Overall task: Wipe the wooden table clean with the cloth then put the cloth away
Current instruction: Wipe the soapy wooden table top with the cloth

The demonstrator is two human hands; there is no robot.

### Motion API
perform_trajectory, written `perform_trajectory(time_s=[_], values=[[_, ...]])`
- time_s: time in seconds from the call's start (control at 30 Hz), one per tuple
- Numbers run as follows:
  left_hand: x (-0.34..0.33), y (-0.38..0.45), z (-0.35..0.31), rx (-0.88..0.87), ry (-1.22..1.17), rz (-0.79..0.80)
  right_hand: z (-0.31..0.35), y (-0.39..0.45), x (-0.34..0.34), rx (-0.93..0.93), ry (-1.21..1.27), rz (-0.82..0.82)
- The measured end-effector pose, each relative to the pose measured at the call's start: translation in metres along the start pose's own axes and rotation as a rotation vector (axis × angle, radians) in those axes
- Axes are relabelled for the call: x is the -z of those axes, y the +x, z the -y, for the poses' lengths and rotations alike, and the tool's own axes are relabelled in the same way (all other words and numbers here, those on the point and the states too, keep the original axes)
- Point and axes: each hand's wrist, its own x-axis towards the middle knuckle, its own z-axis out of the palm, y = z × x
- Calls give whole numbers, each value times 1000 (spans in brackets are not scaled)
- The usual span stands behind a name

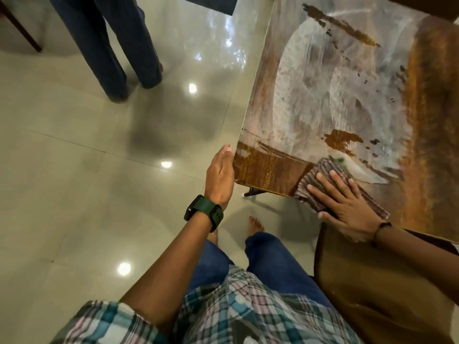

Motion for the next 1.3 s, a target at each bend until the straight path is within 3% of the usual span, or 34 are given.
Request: perform_trajectory(time_s=[0.13,0.27,0.4,0.57,0.67,0.8,0.93,1.0,1.17,1.3], values=[[-7,-13,8,-3,-15,39,31,41,7,28,7,-92],[-18,-16,6,-5,-1,-3,74,102,22,200,-15,-129],[-31,-13,5,0,69,-57,69,151,45,338,-40,-142],[-43,-12,-9,11,43,-140,58,174,56,163,24,-161],[-46,-7,-7,30,-55,-199,64,157,51,181,64,-122],[-48,3,-10,98,-135,-322,65,109,23,456,33,-202],[-49,8,-14,146,-156,-328,52,120,25,613,-37,-260],[-48,5,-15,141,-166,-319,50,138,35,592,-35,-244],[-49,-2,-13,103,-124,-277,42,208,70,282,16,-177],[-53,-2,-7,70,-57,-255,42,224,78,169,0,-131]])
